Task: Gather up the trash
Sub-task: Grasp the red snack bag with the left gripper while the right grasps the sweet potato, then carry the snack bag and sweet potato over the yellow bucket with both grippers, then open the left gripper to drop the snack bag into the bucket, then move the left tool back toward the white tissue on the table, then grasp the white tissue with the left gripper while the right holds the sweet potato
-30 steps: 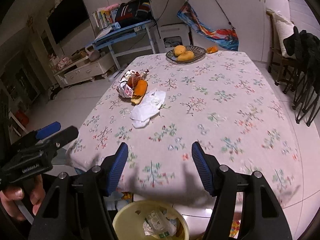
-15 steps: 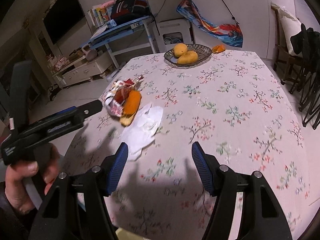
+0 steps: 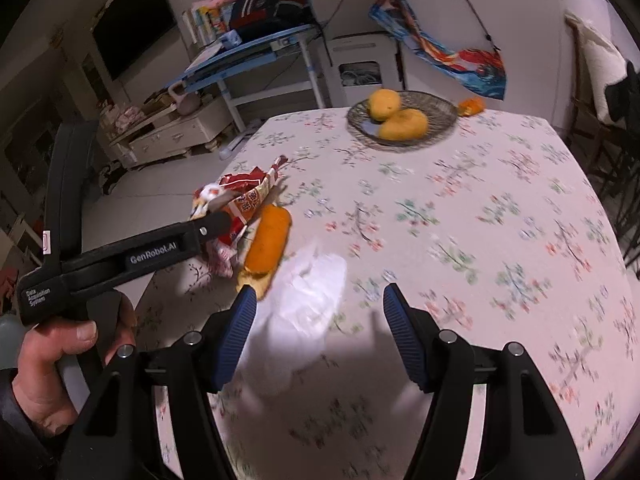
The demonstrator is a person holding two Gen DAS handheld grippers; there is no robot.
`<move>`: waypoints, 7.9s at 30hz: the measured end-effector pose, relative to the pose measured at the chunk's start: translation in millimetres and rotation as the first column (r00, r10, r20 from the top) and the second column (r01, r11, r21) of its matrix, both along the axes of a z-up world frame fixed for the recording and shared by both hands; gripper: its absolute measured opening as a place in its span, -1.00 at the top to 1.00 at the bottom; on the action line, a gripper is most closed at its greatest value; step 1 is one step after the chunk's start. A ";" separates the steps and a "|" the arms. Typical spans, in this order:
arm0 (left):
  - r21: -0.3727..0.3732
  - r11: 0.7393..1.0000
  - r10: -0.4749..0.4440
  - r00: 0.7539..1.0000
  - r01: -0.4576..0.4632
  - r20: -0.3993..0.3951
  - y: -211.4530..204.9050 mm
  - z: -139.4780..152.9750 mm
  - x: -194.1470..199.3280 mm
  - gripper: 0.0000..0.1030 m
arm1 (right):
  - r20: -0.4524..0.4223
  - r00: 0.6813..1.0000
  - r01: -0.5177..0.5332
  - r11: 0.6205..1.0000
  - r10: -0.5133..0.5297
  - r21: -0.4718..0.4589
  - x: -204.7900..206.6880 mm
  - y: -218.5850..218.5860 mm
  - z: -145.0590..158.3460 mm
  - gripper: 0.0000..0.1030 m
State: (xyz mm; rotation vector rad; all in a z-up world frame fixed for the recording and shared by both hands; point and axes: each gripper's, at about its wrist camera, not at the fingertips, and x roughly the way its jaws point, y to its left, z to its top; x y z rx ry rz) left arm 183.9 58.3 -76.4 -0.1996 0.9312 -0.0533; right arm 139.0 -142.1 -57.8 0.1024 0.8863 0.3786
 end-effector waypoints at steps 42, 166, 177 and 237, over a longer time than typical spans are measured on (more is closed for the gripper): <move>0.000 0.995 -0.095 0.986 0.096 0.138 -8.5 52.4 -48.4 0.75 | -0.046 0.999 0.037 0.955 -0.025 0.295 13.6 -24.0 6.7 0.61; 0.130 0.976 -0.193 0.974 0.177 0.118 -61.9 23.5 -346.9 -0.72 | -0.246 0.962 0.148 0.984 -0.120 0.096 -248.8 -62.1 -41.6 -0.24; 0.108 0.985 -0.149 0.976 0.133 0.161 -54.4 40.0 -305.0 -0.73 | 0.012 0.978 0.206 0.976 -0.207 0.072 -214.2 -78.2 12.4 -0.38; -0.058 0.980 -0.190 0.981 0.191 0.031 -85.0 23.6 -66.8 -0.75 | -0.178 0.870 0.464 0.886 -0.460 -0.020 263.8 -127.4 -19.4 0.51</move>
